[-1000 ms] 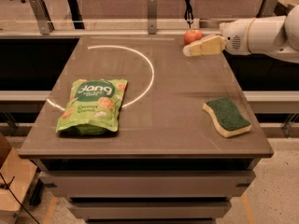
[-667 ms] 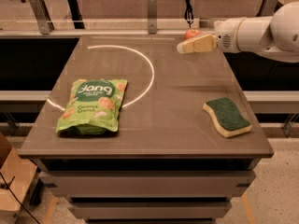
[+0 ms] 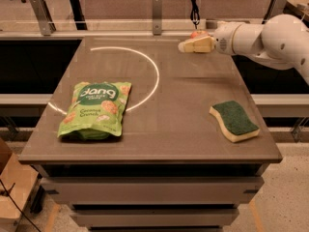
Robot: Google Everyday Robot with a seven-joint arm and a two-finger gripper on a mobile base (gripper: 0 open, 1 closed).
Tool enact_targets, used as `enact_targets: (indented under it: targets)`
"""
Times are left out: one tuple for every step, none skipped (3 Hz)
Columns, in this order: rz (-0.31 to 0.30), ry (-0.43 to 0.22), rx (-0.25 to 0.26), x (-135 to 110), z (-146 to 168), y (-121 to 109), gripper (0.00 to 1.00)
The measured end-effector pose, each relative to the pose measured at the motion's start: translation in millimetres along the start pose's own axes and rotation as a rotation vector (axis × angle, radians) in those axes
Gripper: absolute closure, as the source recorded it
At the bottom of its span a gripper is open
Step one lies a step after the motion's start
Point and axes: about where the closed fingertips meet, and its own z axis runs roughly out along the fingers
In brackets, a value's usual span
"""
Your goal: Pick apple
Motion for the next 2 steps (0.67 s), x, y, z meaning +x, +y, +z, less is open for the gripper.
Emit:
enact_targets:
  targets:
    - [-0.004, -0.011, 0.045, 8.0, 16.8, -16.7, 0.00]
    - [-0.008, -0.006, 0.106, 15.9, 25.1, -35.4, 0.00]
